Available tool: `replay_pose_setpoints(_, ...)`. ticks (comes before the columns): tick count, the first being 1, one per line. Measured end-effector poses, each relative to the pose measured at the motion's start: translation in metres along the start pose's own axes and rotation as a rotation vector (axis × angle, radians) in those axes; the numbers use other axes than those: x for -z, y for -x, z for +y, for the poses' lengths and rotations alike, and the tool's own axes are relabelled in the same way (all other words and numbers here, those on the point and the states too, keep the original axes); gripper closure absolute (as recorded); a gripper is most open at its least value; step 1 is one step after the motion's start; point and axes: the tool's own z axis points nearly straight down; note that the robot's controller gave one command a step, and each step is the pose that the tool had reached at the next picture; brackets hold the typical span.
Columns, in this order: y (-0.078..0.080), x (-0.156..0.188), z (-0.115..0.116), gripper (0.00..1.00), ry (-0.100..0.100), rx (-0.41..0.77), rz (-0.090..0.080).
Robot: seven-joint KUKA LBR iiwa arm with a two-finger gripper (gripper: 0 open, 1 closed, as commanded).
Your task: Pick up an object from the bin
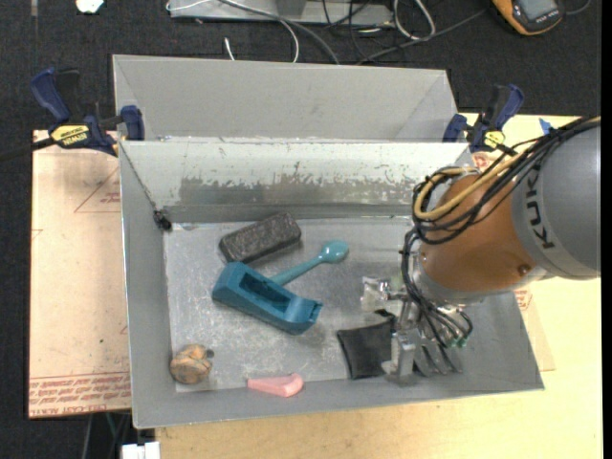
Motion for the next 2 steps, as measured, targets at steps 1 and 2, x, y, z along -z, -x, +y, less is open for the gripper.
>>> replay_pose_setpoints(1, -0.009, 0.013, -0.009, 0.0, 0.0, 0.143, -0.003)
replay_pose_setpoints(2, -0.007, -0.013, -0.006, 0.0, 0.001, 0.06, -0.002)
